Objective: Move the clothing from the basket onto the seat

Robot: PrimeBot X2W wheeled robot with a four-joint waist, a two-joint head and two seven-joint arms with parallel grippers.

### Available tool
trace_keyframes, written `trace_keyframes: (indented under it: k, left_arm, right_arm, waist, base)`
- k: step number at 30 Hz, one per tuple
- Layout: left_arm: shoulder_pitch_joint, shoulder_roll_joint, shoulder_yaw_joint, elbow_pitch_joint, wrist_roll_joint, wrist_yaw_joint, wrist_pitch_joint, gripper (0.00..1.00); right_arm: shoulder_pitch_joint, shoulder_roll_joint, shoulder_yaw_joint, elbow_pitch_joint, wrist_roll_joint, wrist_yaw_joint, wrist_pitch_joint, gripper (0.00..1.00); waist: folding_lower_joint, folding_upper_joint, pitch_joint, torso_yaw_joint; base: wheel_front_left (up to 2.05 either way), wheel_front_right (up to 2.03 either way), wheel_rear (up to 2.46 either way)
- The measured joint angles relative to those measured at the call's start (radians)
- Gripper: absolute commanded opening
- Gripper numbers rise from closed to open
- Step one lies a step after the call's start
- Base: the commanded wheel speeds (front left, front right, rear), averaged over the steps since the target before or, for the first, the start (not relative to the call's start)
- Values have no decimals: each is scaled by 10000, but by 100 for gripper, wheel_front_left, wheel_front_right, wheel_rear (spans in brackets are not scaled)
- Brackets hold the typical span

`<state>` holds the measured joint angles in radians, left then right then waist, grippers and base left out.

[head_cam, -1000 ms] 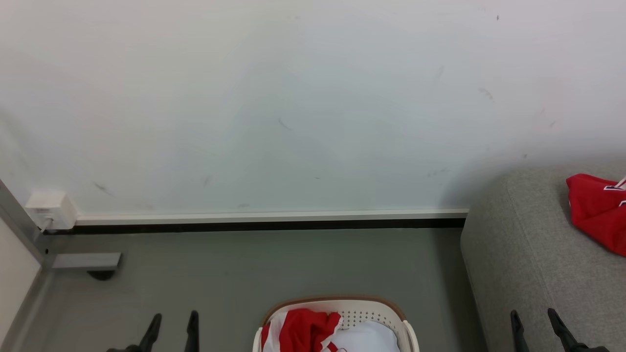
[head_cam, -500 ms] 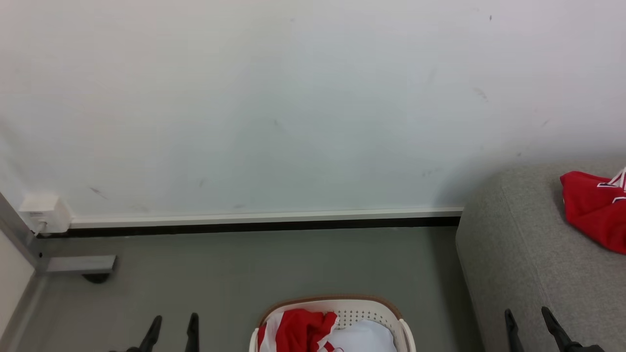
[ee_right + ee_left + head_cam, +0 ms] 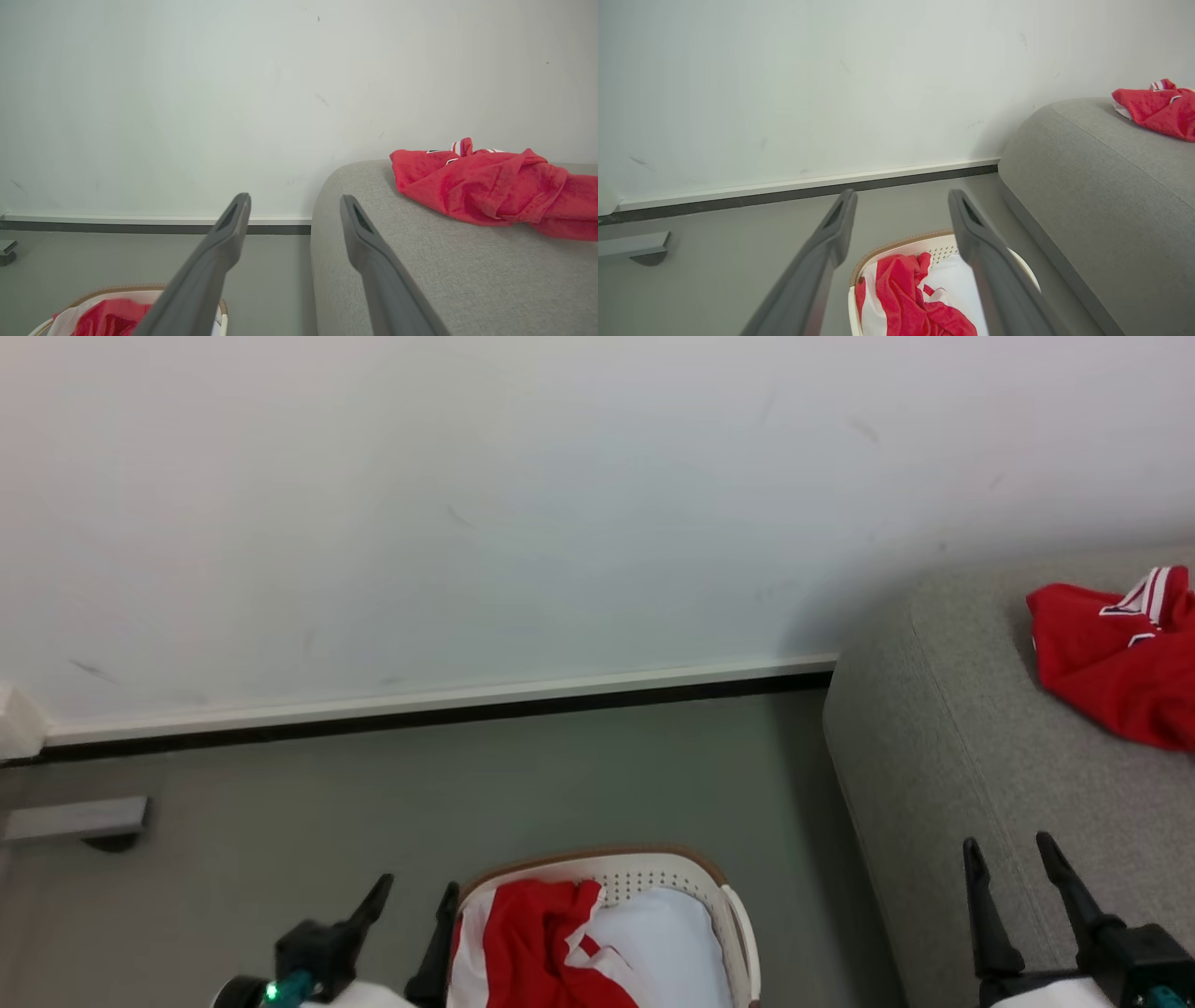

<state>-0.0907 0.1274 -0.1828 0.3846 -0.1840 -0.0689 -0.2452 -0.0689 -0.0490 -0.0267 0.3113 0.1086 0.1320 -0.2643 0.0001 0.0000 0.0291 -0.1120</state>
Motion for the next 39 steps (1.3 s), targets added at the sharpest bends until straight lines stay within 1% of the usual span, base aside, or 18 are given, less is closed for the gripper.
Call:
trace_keyframes:
  k: [3,9,10,12,16,20,23,27,31,34,39]
  left_arm:
    - [-812,-31,-410,428,215,-109,330,100]
    - [-2513,-163,-1099,1611,756,-176,1043,100]
    - [-3039,-245,-1262,2061,913,-199,1206,100]
    - [-3485,-313,-1421,2615,1018,-178,1400,100]
    - [-4263,-437,-1622,3708,1223,65,1668,100]
    - [-4971,-456,-1653,4842,1340,470,1927,100]
    - [-5518,-372,-1701,5451,1584,786,2000,100]
    - [-6161,-222,-1668,6184,1620,1120,2100,100]
    - [-6634,-75,-1651,6824,1649,1289,2253,100]
    - [-6941,4,-1716,7106,1659,1289,2182,100]
    - [-7361,182,-1770,7607,1670,1409,2272,100]
  right_arm:
    - [-357,2,-35,-265,96,0,0,100]
    - [-1184,-2,109,-792,408,0,-2,100]
    - [-1487,-6,165,-940,508,0,-2,100]
    - [-1733,-6,213,-1099,604,0,-2,100]
    - [-2159,-4,194,-1478,779,0,-4,100]
    - [-2560,-10,180,-1791,1200,0,-4,100]
    - [-2853,-6,192,-2038,1252,0,-4,100]
    - [-3123,-8,77,-2251,1310,0,-4,100]
    - [-3227,-8,117,-2324,1425,0,-4,100]
    - [-3365,-6,217,-2326,1776,0,-4,100]
    - [-3507,-6,336,-2368,2013,0,-4,100]
  waist:
    - [2,0,452,-205]
    - [2,0,1543,-643]
    - [2,0,1957,-784]
    - [3,0,2367,-920]
    - [3,0,3164,-1182]
    - [3,0,3886,-1426]
    - [3,0,4384,-1590]
    - [3,0,4982,-1764]
    - [3,0,5474,-1870]
    - [2,0,5751,-1950]
    - [1,0,6095,-2096]
  base:
    - [0,0,0]
    - [0,0,0]
    - [0,0,0]
    - [0,0,0]
    - [0,0,0]
    - [0,0,0]
    - [0,0,0]
    - [0,0,0]
    - [0,0,0]
    - [0,0,0]
    - [0,0,0]
